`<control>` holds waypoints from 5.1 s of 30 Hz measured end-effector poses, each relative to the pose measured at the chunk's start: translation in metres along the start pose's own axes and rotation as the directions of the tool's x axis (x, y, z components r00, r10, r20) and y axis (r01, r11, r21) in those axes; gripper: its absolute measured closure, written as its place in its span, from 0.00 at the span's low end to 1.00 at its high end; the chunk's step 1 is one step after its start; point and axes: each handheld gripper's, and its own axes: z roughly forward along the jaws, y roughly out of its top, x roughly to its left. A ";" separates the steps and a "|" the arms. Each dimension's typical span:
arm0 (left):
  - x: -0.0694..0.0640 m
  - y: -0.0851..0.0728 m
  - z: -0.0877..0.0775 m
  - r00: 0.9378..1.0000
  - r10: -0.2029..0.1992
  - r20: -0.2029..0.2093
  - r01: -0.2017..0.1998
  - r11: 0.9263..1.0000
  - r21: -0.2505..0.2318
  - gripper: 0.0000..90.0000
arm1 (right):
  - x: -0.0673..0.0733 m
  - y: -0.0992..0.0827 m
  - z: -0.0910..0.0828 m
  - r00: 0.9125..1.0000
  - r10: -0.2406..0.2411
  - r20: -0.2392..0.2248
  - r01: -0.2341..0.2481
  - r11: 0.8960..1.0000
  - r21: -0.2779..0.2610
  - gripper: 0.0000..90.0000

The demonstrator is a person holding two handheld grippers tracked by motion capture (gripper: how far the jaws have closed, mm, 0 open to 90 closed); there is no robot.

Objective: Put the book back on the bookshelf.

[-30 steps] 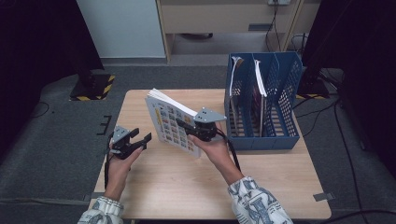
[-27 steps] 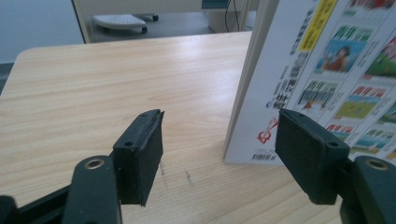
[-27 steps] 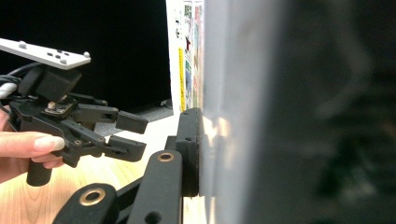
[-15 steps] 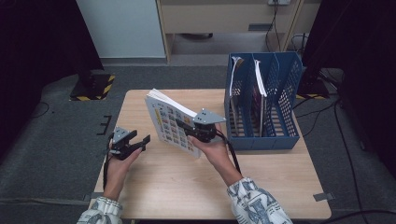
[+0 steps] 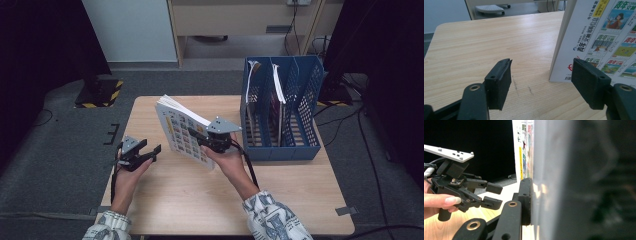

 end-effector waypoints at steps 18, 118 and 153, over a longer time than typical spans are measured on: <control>0.000 0.002 -0.002 1.000 0.005 -0.010 -0.005 1.000 -0.011 0.36 | -0.003 0.009 -0.012 1.000 0.005 0.025 -0.005 1.000 -0.004 0.82; -0.015 -0.031 0.033 0.995 0.095 0.002 -0.091 0.941 0.326 0.05 | -0.008 0.023 -0.129 0.996 -0.018 0.088 0.020 0.999 -0.026 0.82; -0.014 -0.031 0.034 0.996 0.083 0.009 -0.082 0.939 0.334 0.04 | -0.017 0.007 -0.181 0.992 0.015 0.125 -0.012 1.000 -0.021 0.82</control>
